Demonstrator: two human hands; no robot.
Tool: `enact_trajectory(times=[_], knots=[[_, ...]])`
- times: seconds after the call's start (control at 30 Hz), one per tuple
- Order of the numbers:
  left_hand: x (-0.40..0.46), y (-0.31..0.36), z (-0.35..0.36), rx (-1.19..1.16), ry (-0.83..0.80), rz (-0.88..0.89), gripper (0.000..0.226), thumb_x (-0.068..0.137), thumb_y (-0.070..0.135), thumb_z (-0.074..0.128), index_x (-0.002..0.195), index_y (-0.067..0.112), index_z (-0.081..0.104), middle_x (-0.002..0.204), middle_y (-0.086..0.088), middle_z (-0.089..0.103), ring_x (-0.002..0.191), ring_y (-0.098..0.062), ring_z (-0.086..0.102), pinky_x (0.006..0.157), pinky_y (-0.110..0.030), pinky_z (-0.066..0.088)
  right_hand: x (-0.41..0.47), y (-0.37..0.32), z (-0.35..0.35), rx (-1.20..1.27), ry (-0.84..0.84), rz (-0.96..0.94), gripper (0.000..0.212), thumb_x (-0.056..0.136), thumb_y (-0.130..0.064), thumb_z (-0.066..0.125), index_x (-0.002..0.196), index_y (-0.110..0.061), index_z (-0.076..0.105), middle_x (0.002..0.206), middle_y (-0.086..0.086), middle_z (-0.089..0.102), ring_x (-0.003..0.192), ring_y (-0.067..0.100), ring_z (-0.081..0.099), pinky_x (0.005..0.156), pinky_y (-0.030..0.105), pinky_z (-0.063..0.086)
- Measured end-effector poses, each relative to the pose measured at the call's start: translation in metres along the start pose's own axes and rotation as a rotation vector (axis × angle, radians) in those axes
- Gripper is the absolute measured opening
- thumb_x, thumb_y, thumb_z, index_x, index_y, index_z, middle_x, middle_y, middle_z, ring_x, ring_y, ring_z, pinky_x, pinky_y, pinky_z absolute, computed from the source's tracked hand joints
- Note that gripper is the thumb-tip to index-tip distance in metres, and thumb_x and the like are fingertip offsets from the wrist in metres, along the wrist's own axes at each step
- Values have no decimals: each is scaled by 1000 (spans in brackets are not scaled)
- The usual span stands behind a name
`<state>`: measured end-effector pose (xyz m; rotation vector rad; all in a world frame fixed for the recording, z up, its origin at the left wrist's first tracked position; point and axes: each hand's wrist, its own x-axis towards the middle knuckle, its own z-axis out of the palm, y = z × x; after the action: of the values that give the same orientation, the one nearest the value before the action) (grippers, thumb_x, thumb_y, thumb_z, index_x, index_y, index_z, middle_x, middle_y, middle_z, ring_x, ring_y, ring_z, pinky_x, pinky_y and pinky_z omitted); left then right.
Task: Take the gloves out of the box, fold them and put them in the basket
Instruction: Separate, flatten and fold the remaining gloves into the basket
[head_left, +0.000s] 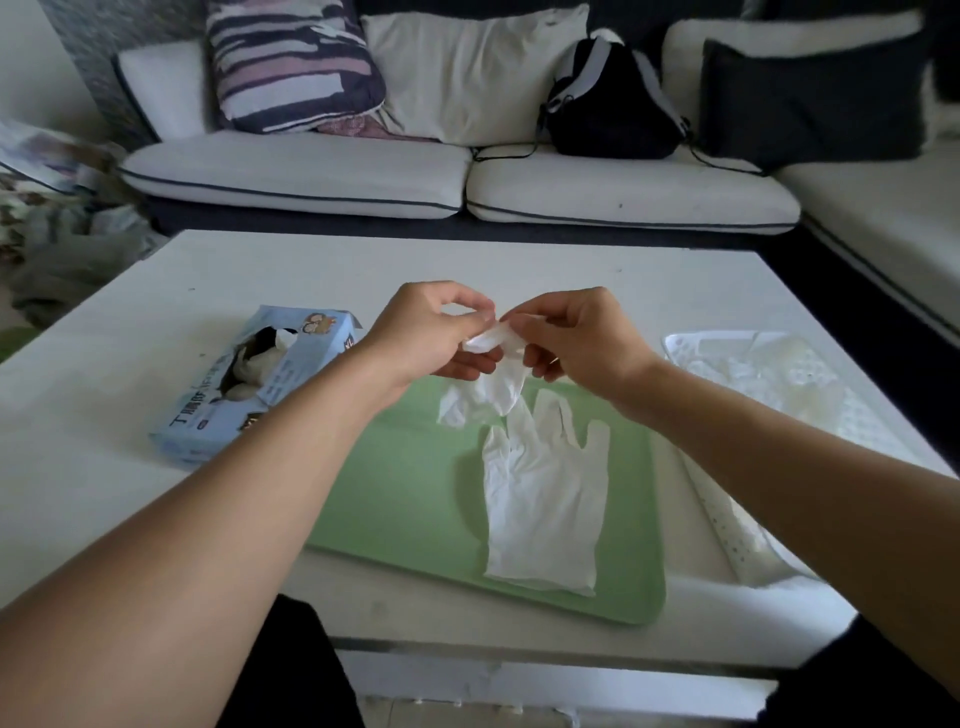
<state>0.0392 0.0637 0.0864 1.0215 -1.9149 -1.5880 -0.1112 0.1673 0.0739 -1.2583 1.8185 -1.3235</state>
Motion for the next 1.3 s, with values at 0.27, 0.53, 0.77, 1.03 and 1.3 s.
enact_trajectory(times=[0.27, 0.53, 0.77, 1.03, 1.3], knots=[[12, 5, 7, 109, -122, 14, 57, 74, 74, 67, 90, 20, 74, 85, 5, 71, 75, -12, 63, 69, -29, 56, -2, -6, -48, 1, 72, -29, 14, 97, -21, 65, 91, -15, 76, 81, -1, 69, 74, 10, 60, 68, 28, 52], [6, 8, 37, -174, -250, 144, 10, 97, 19, 65, 92, 20, 74, 95, 6, 77, 91, -9, 72, 93, -27, 53, -15, -15, -61, 413, -16, 59, 11, 98, -11, 59, 93, -9, 69, 83, 10, 66, 74, 22, 61, 67, 31, 51], [7, 9, 38, -224, -132, 86, 7, 98, 21, 66, 95, 18, 71, 94, -8, 70, 83, -25, 62, 77, -38, 45, -18, -14, -70, 536, -68, 171, 28, 92, 4, 58, 111, -15, 65, 99, 13, 65, 83, 25, 60, 66, 28, 54], [9, 1, 49, 60, 143, 259, 19, 85, 22, 79, 91, 24, 62, 97, 4, 66, 77, -12, 61, 72, -31, 51, -26, -28, -61, 773, -332, 129, 36, 90, 7, 49, 123, -4, 59, 99, 13, 67, 89, 24, 71, 86, 29, 59], [-3, 13, 54, -630, -390, -225, 50, 105, 50, 42, 111, 7, 67, 95, -11, 71, 83, -25, 69, 76, -37, 60, -25, -21, -51, 305, -114, -89, 44, 81, 15, 70, 121, -3, 63, 94, 13, 66, 88, 28, 71, 87, 34, 59]])
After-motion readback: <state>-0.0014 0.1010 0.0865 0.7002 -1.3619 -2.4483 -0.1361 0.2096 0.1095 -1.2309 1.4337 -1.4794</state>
